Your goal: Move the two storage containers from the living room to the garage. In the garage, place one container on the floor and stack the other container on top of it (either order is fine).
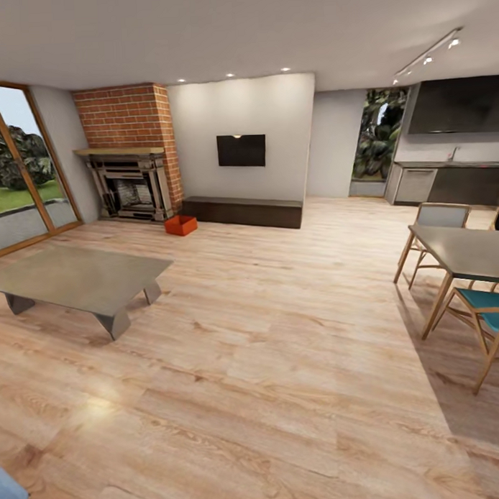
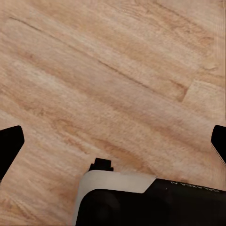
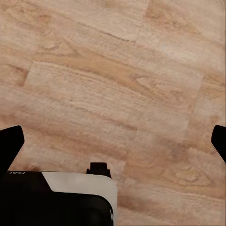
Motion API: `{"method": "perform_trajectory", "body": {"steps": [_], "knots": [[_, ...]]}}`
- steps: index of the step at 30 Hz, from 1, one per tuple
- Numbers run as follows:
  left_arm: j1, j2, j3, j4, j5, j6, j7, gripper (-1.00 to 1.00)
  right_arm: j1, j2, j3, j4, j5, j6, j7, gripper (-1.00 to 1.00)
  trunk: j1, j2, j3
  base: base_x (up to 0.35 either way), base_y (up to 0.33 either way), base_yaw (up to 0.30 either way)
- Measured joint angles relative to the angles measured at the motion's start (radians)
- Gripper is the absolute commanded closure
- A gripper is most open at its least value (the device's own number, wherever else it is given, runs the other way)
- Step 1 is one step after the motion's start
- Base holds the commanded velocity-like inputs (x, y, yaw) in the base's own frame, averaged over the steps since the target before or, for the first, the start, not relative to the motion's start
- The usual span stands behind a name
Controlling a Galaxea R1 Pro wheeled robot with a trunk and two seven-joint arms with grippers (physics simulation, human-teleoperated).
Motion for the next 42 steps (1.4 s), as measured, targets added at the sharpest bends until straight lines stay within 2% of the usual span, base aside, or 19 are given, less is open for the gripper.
{"method": "perform_trajectory", "body": {"steps": [42], "knots": [[0.000,0.000,0.000,0.000,0.001,0.000,0.000,-1.00,0.000,0.000,0.000,0.000,0.000,0.000,-0.001,-1.00,0.000,0.000,0.000,0.326,0.000,0.000]]}}
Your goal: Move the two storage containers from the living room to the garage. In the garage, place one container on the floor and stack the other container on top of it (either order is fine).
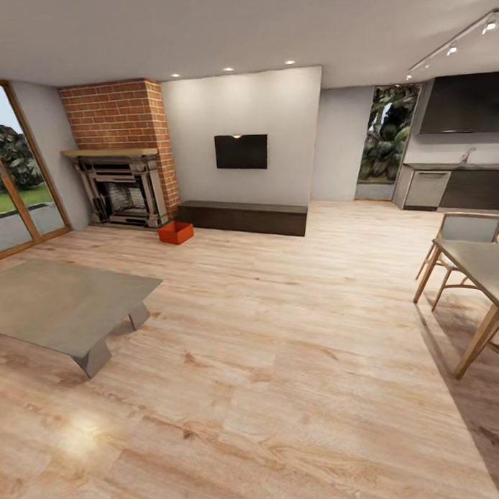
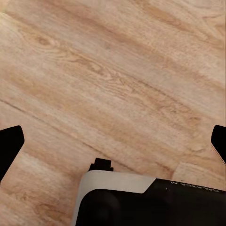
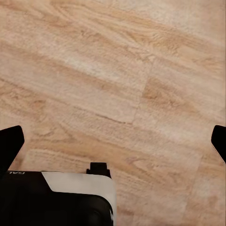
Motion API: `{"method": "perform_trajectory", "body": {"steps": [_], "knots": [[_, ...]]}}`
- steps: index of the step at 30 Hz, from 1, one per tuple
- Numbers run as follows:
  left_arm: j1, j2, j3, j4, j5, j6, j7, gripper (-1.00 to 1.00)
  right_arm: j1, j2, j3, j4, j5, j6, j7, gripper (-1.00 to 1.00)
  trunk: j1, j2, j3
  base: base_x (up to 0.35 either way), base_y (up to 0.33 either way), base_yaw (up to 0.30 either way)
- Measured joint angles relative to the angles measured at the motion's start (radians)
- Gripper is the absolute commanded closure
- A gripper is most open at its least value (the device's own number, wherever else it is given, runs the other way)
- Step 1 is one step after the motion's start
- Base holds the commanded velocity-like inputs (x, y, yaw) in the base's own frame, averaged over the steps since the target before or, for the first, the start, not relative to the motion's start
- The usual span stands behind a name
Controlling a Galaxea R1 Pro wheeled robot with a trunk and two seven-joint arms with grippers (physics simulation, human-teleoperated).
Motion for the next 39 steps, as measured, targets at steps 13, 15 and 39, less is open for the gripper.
{"method": "perform_trajectory", "body": {"steps": [13,15,39], "knots": [[0.000,-0.001,0.000,0.000,-0.001,0.000,0.000,-1.00,0.000,0.000,0.000,0.000,0.000,0.000,0.001,-1.00,0.000,0.000,0.000,0.326,0.000,0.000],[0.000,-0.002,0.000,0.000,-0.001,0.000,0.000,-1.00,0.000,0.000,0.000,0.000,0.000,0.000,0.000,-1.00,0.000,0.000,0.000,0.326,0.000,0.000],[0.000,-0.002,0.000,0.000,-0.001,0.000,0.000,-1.00,0.000,0.000,0.000,0.000,0.000,0.000,0.000,-1.00,0.000,0.000,0.000,0.326,0.000,0.000]]}}
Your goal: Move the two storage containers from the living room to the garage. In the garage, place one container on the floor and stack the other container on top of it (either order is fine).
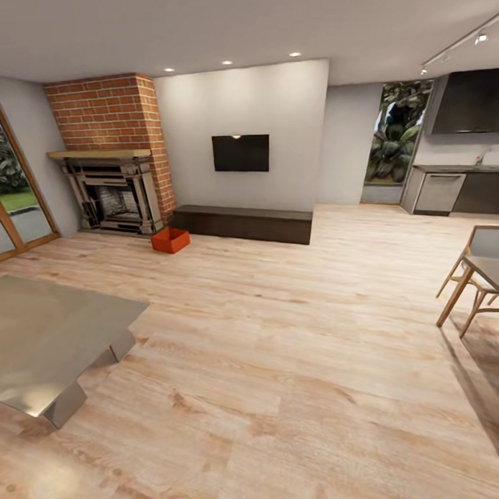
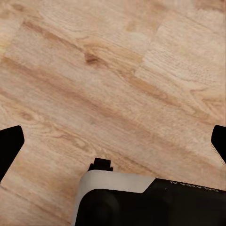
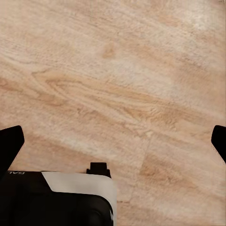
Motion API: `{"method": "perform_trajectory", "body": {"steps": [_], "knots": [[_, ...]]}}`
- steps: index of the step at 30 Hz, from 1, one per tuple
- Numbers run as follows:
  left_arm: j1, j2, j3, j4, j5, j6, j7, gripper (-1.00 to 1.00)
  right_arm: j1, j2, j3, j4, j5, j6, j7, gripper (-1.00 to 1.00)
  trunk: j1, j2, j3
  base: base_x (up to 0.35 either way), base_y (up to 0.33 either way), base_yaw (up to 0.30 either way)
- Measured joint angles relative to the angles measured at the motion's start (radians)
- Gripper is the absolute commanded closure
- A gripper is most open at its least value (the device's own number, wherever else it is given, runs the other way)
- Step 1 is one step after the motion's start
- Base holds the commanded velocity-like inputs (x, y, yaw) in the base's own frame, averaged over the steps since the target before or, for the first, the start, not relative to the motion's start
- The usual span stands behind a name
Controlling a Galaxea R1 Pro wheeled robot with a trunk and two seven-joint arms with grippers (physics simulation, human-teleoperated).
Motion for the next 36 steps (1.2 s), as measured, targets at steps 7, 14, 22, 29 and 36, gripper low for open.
{"method": "perform_trajectory", "body": {"steps": [7,14,22,29,36], "knots": [[0.000,0.000,0.000,0.000,0.001,0.000,0.000,-1.00,0.000,0.000,0.000,0.000,0.000,0.000,0.000,-1.00,0.000,0.000,0.000,0.326,0.000,0.000],[0.000,0.000,0.000,0.000,0.000,0.000,0.000,-1.00,0.000,0.000,0.000,0.000,0.000,0.000,0.000,-1.00,0.000,0.000,0.000,0.326,0.000,0.000],[0.000,0.000,0.000,0.000,0.000,0.000,0.000,-1.00,0.000,0.000,0.000,0.000,0.000,0.000,0.000,-1.00,0.000,0.000,0.000,0.326,0.000,0.000],[0.000,0.000,0.000,0.000,0.000,0.000,0.000,-1.00,0.000,0.000,-0.001,0.000,0.000,0.000,0.000,-1.00,0.000,0.000,0.000,0.326,0.000,0.000],[0.000,0.000,0.000,0.000,0.000,0.000,0.000,-1.00,0.000,0.000,0.000,0.000,0.001,0.000,0.000,-1.00,0.000,0.000,0.000,0.326,0.000,0.000]]}}
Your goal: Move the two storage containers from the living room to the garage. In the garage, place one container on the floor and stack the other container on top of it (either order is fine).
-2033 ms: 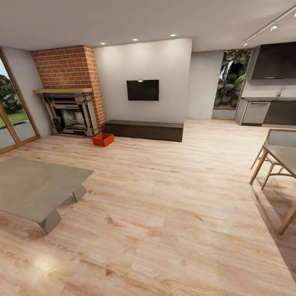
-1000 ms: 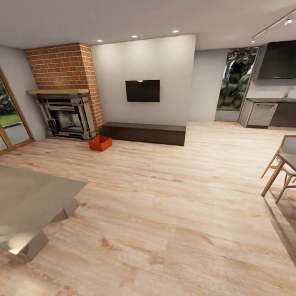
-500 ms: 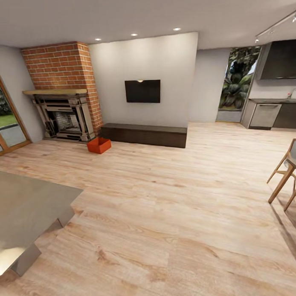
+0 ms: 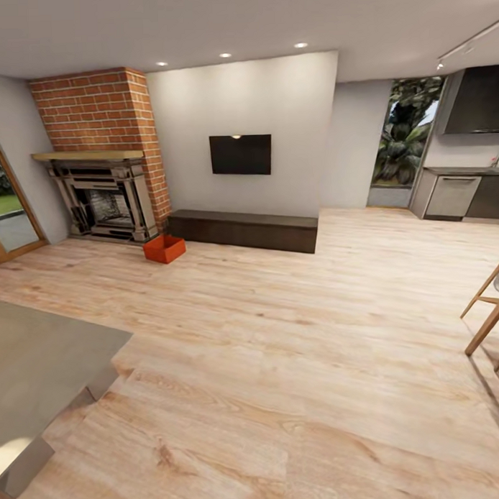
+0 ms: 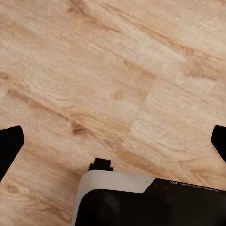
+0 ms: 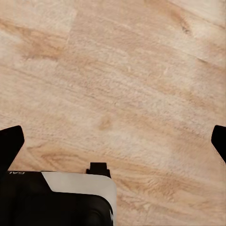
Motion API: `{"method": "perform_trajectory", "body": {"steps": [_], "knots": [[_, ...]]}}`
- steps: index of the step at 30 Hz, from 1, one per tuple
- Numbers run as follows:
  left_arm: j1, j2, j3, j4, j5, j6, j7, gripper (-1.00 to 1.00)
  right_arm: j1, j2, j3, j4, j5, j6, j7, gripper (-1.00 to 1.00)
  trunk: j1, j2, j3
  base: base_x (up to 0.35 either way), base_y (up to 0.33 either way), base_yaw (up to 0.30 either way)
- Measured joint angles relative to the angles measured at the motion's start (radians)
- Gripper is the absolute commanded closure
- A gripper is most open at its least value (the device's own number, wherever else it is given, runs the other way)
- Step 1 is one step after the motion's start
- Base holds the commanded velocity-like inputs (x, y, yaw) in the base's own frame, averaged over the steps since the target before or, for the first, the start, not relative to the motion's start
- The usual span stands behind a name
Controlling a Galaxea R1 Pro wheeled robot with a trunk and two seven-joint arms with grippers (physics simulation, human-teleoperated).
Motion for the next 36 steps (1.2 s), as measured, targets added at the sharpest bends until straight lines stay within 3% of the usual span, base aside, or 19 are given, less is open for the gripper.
{"method": "perform_trajectory", "body": {"steps": [30,36], "knots": [[0.000,-0.001,-0.003,0.002,0.000,-0.001,0.000,-1.00,0.000,0.000,-0.003,0.000,-0.002,0.000,0.000,-1.00,0.000,0.000,0.000,0.326,0.000,0.000],[0.000,0.004,-0.009,0.003,-0.002,-0.049,-0.001,-1.00,0.000,-0.001,-0.007,0.000,-0.008,0.000,-0.001,-1.00,0.000,0.000,0.000,0.326,0.000,0.000]]}}
